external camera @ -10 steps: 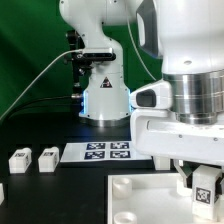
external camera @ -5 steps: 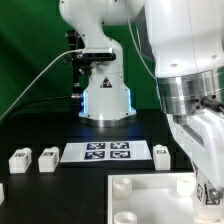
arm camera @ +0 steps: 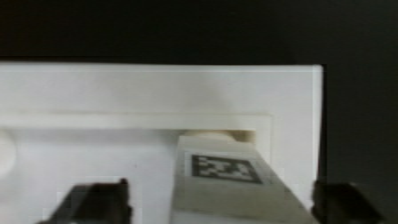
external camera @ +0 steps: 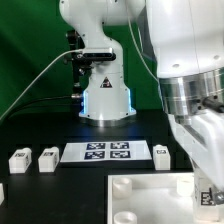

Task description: Assemble one leg

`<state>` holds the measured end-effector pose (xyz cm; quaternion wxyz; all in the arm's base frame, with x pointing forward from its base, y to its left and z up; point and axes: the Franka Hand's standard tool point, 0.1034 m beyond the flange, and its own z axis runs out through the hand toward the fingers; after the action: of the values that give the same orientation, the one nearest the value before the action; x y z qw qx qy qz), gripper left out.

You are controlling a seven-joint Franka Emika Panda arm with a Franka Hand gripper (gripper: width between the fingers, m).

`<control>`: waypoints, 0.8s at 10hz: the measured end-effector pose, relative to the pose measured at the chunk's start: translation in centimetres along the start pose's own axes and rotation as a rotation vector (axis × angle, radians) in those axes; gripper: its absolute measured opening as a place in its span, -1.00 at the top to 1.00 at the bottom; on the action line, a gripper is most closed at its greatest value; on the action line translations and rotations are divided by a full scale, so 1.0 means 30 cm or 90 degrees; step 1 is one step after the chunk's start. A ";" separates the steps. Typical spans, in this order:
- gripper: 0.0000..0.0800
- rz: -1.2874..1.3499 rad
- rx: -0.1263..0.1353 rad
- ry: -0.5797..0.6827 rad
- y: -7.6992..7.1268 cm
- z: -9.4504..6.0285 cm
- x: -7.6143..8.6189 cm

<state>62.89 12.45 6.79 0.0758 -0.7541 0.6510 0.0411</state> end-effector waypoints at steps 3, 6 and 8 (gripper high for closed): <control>-0.61 -0.209 0.004 0.010 -0.014 -0.008 0.009; -0.62 -0.404 -0.004 0.022 -0.013 -0.007 0.001; -0.62 -0.676 -0.033 0.049 -0.008 0.004 0.015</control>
Offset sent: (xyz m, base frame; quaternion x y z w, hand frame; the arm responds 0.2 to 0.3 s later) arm 0.0003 0.0087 0.0094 -0.0189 0.0763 -0.4002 0.9130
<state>63.20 12.06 6.62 0.0438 -0.9825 0.1807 -0.0148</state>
